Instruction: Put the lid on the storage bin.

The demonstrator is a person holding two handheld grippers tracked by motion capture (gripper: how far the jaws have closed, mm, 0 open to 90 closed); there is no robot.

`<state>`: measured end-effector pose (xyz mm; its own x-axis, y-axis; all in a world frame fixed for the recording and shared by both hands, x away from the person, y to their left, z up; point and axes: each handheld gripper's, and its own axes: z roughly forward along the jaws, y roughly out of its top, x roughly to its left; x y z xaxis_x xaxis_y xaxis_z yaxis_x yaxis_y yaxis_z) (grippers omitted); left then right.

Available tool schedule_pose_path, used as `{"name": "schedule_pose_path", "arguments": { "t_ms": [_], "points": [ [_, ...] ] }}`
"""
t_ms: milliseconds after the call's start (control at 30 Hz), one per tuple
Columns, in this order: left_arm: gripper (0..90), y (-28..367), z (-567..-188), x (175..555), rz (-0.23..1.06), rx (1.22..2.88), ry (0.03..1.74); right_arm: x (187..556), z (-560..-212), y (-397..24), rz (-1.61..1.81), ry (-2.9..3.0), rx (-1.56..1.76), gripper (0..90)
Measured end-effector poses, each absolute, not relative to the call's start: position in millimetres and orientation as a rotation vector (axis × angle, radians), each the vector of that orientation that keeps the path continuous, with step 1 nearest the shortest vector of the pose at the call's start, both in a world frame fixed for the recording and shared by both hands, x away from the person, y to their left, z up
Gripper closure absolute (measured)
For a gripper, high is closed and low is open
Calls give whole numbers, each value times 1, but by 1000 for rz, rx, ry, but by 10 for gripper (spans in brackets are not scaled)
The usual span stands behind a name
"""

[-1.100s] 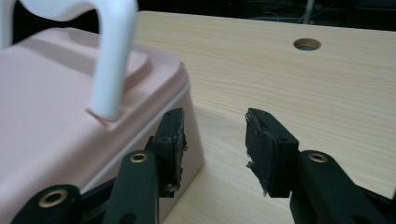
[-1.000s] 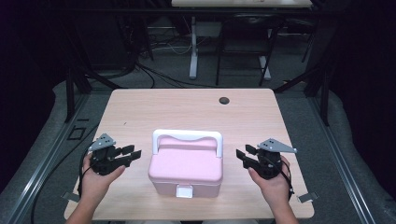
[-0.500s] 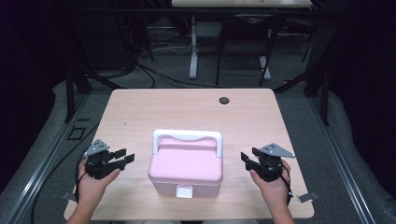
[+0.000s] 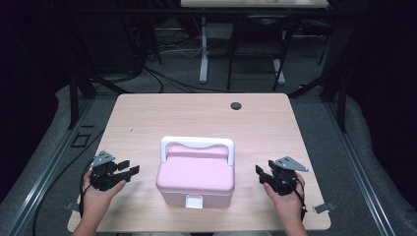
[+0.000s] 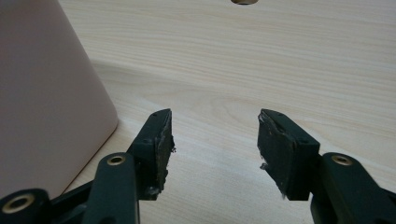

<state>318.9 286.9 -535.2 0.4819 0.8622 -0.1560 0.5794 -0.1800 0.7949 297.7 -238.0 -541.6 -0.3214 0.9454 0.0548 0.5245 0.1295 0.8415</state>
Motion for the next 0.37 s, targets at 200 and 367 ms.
{"name": "schedule_pose_path", "arguments": {
  "t_ms": [200, 367],
  "points": [
    [488, 289, -537, 321, 411, 1874, 1216, 300, -545, -237, 1087, 1921, 1409, 428],
    [484, 287, -538, 323, 408, 1862, 1197, 302, -548, -237, 1078, 1912, 1417, 407]
  ]
}}
